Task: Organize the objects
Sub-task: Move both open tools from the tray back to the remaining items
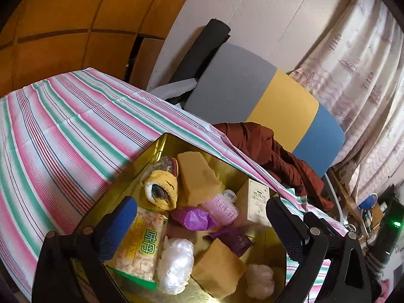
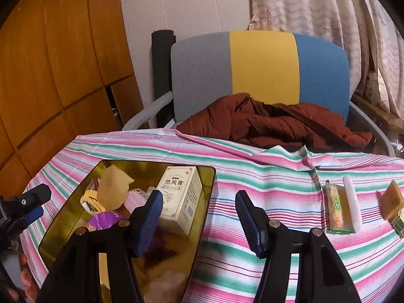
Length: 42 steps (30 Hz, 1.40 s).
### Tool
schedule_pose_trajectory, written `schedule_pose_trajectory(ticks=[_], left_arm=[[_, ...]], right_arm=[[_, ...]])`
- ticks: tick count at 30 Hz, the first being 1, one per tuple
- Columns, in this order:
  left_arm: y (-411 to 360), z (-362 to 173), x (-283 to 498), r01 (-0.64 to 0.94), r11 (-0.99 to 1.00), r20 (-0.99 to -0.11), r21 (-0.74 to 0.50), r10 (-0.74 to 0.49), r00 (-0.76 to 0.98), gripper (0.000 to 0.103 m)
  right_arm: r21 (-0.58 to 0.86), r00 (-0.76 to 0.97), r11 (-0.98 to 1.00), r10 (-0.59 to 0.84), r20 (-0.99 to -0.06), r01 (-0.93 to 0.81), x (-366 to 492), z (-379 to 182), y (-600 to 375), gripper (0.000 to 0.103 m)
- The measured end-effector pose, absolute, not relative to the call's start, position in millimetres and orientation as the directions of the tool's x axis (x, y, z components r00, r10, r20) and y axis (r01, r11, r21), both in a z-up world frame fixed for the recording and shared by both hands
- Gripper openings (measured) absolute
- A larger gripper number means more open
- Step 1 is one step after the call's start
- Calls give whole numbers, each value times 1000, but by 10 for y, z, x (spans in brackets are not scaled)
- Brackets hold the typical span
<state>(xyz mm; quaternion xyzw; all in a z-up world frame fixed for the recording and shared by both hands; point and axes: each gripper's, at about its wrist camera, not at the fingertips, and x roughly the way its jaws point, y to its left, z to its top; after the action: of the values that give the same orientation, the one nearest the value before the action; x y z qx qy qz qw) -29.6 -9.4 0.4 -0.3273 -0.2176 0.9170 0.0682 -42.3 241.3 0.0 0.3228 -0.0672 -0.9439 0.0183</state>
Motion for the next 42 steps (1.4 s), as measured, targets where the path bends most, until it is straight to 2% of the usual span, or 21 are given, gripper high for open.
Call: schedule_pose_trajectory(ticks=[9,21,33,42], left_arm=[[160,-28,-229,-42,-909,-604,-416,311,-734,103],[1079,71,37,-299,-893,-624,-335,449,-640,103],[2191,-56,346,-565,-788,-704,-245,545,-455,103],[2634,-332,427,-615,-750,-772,-245,534,-344,103]], right_arm=[[163,-779,-986,-67,-623,-45,-163,-61,2615,59],[174,-704,-954,53,-708,-246,399,-455,3570,59],[120,-606,-876,218,-765,-467,938,-788,4764,59],[18,-567,-820,379,-731,-572,994,-668,5536,59]])
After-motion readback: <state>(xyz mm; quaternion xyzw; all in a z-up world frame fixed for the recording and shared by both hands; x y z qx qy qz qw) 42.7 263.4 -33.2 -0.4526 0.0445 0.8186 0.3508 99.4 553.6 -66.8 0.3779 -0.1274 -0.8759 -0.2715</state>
